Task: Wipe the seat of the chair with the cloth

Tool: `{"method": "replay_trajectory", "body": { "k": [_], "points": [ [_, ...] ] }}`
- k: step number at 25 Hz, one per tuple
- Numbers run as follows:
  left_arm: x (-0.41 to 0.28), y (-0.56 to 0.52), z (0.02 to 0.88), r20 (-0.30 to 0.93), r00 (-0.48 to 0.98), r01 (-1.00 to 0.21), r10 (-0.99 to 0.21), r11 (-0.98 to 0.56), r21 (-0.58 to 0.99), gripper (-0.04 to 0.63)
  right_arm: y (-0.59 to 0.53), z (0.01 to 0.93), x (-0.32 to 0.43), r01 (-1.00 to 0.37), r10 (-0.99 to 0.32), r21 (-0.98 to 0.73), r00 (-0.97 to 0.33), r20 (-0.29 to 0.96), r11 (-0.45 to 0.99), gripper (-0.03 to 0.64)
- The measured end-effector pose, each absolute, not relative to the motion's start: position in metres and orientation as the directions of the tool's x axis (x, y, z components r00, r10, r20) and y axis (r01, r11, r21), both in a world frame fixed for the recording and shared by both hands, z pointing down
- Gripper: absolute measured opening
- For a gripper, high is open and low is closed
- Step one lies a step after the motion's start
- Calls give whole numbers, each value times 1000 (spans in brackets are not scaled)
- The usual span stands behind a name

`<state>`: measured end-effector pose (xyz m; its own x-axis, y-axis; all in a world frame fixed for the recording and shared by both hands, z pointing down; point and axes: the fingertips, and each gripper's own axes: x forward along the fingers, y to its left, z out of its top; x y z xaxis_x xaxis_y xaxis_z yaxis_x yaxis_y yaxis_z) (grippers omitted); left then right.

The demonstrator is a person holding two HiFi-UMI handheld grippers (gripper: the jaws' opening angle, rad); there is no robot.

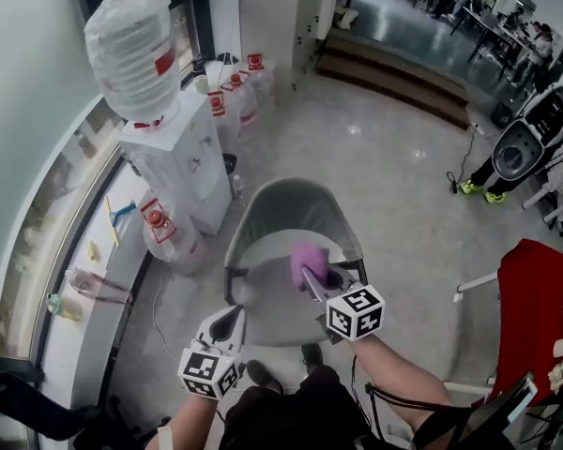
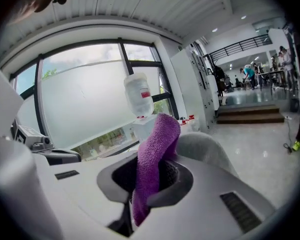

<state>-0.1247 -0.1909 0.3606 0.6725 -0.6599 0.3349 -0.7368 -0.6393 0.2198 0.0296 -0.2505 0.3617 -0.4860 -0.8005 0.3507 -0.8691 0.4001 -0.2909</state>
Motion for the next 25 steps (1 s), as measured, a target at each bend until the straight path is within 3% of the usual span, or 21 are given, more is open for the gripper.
{"method": "replay_trajectory", "body": {
  "k": [6,15,25],
  "points": [
    [-128,-193,297,221,675,-735,-704,-669,111,-3,-228,296,42,-885,-856,-258,-450,254,388,37],
    [-149,-195,246,155,679,-734,-717,-669,118,-3,-195,238,55,-914,-916,-230,-372,151,333,37],
    [-139,-187,206,101,659,-752,-745,-652,97,-3,-182,206,68,-901,-901,-184,-417,118,393,37]
  ]
}}
